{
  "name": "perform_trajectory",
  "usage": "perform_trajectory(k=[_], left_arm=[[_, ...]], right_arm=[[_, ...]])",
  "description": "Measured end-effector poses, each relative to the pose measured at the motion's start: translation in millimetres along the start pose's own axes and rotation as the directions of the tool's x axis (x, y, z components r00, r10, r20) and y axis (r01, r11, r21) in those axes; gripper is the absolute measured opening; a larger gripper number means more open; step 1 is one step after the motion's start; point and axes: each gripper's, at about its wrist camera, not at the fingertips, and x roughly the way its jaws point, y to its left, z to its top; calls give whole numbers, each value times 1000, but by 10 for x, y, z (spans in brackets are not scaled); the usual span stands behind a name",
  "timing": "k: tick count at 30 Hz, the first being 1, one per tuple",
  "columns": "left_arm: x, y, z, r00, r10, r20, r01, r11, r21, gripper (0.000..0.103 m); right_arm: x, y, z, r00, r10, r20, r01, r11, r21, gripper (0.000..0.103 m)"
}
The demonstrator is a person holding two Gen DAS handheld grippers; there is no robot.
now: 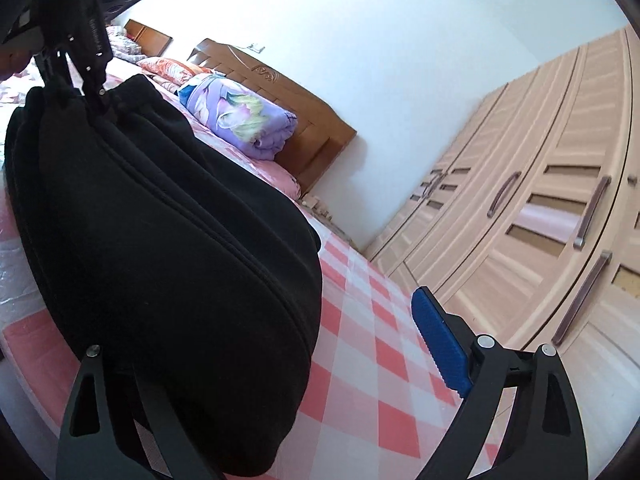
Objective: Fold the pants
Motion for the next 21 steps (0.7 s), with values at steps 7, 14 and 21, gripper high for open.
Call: perform_trajectory(k=[7, 14, 21], left_arm=[[-73, -174, 45, 1000, 31, 5, -31, 999, 41, 19], [-414, -379, 256, 996, 85, 36, -89, 988, 127, 16], [-112, 53, 257, 981, 176, -77, -173, 984, 53, 22]], right_arm=[[-19, 95, 26, 995, 97, 24, -97, 995, -34, 32], [5, -13, 325, 988, 147, 48, -149, 988, 38, 29], [60, 331, 339, 985, 173, 27, -169, 980, -102, 35]])
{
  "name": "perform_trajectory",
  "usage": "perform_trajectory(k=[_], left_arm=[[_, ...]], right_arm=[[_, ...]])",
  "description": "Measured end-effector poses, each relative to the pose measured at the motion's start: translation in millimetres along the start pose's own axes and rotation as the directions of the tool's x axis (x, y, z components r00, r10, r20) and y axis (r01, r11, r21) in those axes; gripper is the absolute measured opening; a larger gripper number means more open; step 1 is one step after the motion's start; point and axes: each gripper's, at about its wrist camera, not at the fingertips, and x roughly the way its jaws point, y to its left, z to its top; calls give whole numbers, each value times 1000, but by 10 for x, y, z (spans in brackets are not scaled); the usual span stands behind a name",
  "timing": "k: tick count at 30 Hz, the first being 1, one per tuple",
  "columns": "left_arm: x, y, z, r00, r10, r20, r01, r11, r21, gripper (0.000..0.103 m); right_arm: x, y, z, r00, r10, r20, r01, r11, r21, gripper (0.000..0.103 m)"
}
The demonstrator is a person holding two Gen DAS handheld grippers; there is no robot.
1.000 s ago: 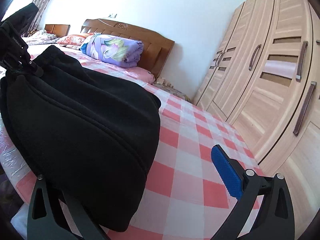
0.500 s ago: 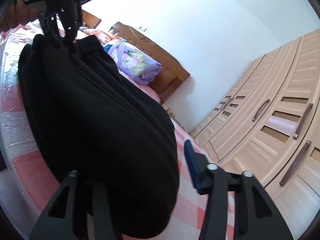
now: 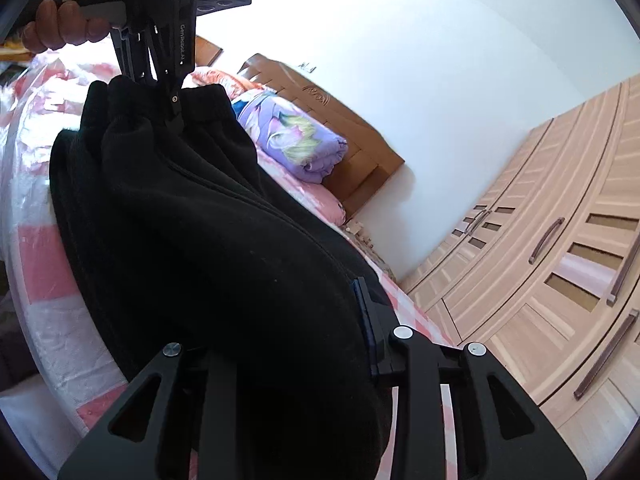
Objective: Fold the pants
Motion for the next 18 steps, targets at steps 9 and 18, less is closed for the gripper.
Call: perform_trajectory(k=[9, 18], left_arm=[[-287, -221, -182, 948, 262, 180, -267, 964, 0, 83], [-587, -1427, -360, 866, 252, 431, -355, 917, 179, 101]], right_arm=[[-256, -553, -224, 966, 259, 6, -256, 950, 176, 74], [-424, -1366, -497, 839, 519, 166, -521, 675, 522, 79]])
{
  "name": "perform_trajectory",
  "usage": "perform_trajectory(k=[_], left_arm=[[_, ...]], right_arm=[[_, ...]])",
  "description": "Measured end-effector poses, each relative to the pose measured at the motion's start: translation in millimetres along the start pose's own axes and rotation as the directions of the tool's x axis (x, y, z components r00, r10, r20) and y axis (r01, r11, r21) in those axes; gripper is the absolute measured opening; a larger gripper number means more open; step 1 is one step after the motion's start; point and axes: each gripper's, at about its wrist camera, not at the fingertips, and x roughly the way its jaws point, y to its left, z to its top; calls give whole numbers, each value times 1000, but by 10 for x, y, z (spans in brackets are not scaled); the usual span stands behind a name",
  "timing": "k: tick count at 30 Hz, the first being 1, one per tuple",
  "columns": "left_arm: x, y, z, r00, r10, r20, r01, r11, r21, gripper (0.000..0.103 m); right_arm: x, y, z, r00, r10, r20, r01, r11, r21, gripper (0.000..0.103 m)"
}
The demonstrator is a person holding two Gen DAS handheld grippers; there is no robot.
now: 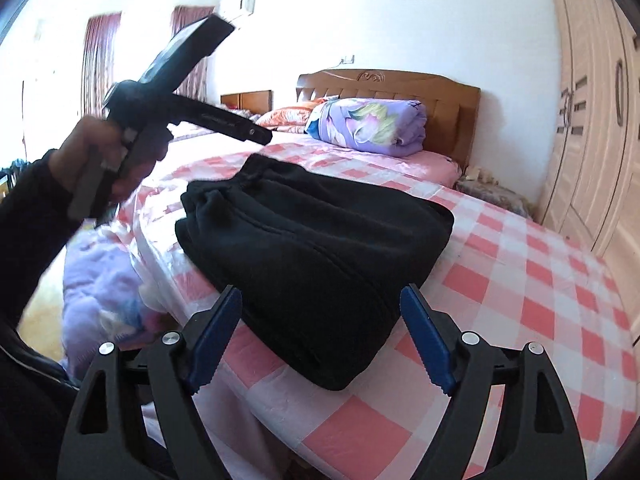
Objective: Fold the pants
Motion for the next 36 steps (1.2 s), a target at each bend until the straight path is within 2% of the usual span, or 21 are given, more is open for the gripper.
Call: perform_trajectory(k=[1, 2, 3, 5, 7, 10, 13, 16, 18, 20, 22, 25, 27, 33, 35, 36], left_arm=[[-17, -63, -19, 993, -119, -6, 119, 992, -32, 101], [3, -159, -59, 977, -213, -26, 212, 976, -45, 101], [65, -282, -127, 966, -254, -52, 253, 967, -29, 101], [158, -491, -286, 977, -205, -60, 207, 978, 33, 100], [307, -571, -446, 975, -188, -114, 197, 978, 65, 100], [445, -521, -654, 976, -166, -144, 173, 984, 42, 101], [400, -463, -808, 980, -168, -104, 175, 982, 64, 102], [373, -462, -909, 984, -162, -67, 169, 980, 103, 102], [372, -451, -941, 984, -169, -54, 173, 981, 90, 102], [367, -454, -956, 986, -164, -41, 167, 983, 80, 102], [364, -457, -956, 987, -156, -39, 159, 985, 71, 102], [355, -460, -955, 987, -157, -47, 160, 984, 74, 102], [351, -466, -949, 986, -160, -56, 164, 983, 78, 102], [359, -473, -973, 987, -146, -72, 152, 984, 91, 102], [358, -464, -989, 987, -147, -67, 153, 984, 92, 102], [360, -460, -992, 987, -148, -64, 154, 984, 93, 102]], right_arm=[[5, -127, 39, 1000, -14, 7, 14, 999, 48, 81], [31, -229, 66, 1000, -28, 4, 28, 996, 87, 83], [76, -349, 87, 999, -48, -5, 48, 989, 139, 83], [203, -559, 106, 994, -103, -39, 109, 968, 227, 83], [375, -642, 100, 988, -125, -90, 143, 958, 247, 83], [600, -441, 3, 987, -83, -137, 109, 975, 195, 83], [674, -328, -104, 982, -108, -152, 133, 977, 164, 83], [697, -452, -136, 979, -30, -201, 78, 968, 236, 83], [699, -463, -116, 975, -20, -223, 74, 970, 234, 83], [695, -422, 4, 972, -55, -231, 92, 984, 155, 84], [715, -453, 152, 974, -55, -218, 86, 987, 136, 84], [851, -506, 486, 982, -23, -187, 51, 988, 147, 84], [1097, -448, 735, 978, 38, -204, -17, 995, 102, 84], [1941, -75, 1316, 944, 94, -315, -121, 990, -66, 84], [2184, 70, 1394, 921, 90, -380, -147, 982, -122, 84], [2333, 155, 1392, 902, 86, -423, -162, 976, -148, 84]])
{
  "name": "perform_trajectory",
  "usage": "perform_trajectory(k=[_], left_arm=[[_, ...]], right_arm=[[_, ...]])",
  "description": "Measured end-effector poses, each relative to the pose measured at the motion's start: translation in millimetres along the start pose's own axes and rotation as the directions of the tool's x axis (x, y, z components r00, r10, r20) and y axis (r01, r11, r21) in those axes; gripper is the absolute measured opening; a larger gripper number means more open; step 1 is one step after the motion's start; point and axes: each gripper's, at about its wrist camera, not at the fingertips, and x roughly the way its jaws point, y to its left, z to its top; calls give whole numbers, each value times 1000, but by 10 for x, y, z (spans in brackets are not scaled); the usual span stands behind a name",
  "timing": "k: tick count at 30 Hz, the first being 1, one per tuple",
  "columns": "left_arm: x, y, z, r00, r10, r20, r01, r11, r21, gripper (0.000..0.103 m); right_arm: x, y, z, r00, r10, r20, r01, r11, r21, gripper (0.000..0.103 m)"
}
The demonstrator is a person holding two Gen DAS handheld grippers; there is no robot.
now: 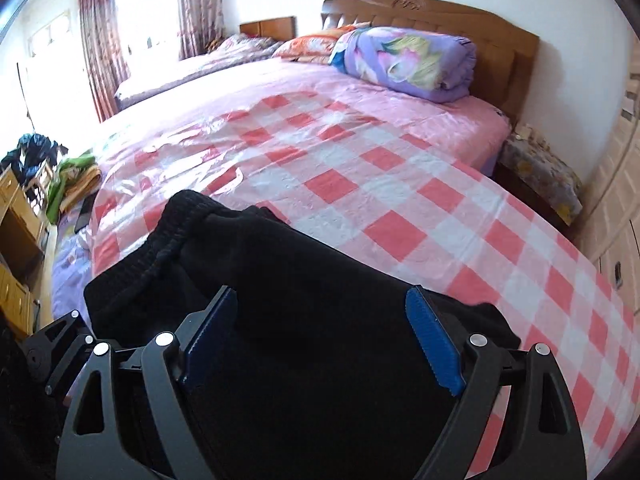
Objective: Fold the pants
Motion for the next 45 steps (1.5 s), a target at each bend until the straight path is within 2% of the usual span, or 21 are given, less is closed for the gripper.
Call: perform_trajectory(k=[3, 5, 10, 13, 16, 18, 20, 22, 24, 26, 29, 32, 34, 35, 38, 45], left_arm=[[0, 14, -14, 1000, -4, 6, 4, 1000, 0, 102], [-1, 22, -27, 1000, -3, 11, 3, 1000, -1, 102], [-15, 60, -53, 1000, -5, 22, 5, 1000, -1, 102], [-56, 45, -63, 999, -12, 30, 12, 1000, 10, 102], [-270, 73, -8, 999, -30, 43, 30, 1000, 2, 100], [-508, 157, 79, 991, -68, 115, 70, 997, -14, 100], [-627, 358, 238, 987, -63, 149, 75, 994, -78, 101], [-526, 567, 391, 988, -93, 123, 110, 984, -139, 101], [-271, 717, 516, 991, -112, 67, 121, 980, -158, 101], [39, 793, 566, 997, -79, -20, 76, 987, -142, 101], [357, 762, 492, 989, -45, -140, 32, 995, -93, 101], [385, 651, 331, 992, 25, -127, -27, 999, -18, 101], [389, 700, 297, 993, 13, -116, -18, 999, -45, 101], [386, 720, 261, 994, 5, -114, -11, 999, -53, 101], [378, 769, 224, 995, -7, -98, 1, 999, -55, 101], [352, 763, 121, 996, 4, -90, -8, 999, -52, 102]], right_arm=[[423, 235, 50, 993, -1, -116, -11, 995, -102, 84], [561, 421, 86, 992, -5, -124, -17, 985, -174, 85], [458, 442, 392, 994, 71, -79, -81, 990, -119, 85], [227, 389, 442, 994, 105, -10, -105, 989, -100, 85], [-52, 213, 332, 996, 55, 65, -50, 995, -81, 87], [-228, 11, 230, 993, 27, 111, -24, 999, -28, 89], [-346, -183, 154, 990, 17, 142, -23, 999, 42, 90], [-405, -334, 86, 988, -18, 153, 2, 995, 100, 90], [-331, -343, 49, 992, -46, 120, 35, 995, 89, 90], [-207, -271, 42, 993, -72, 92, 67, 996, 51, 90], [83, -127, 138, 996, -86, 34, 87, 996, -9, 90], [449, 92, 235, 992, -117, -42, 111, 986, -122, 90], [634, 172, 299, 987, -147, -67, 134, 977, -168, 92], [666, 168, 330, 987, -144, -68, 131, 977, -167, 97], [678, 43, 465, 995, -83, -55, 79, 994, -75, 98], [816, -70, 480, 998, -36, -50, 39, 997, 65, 98]])
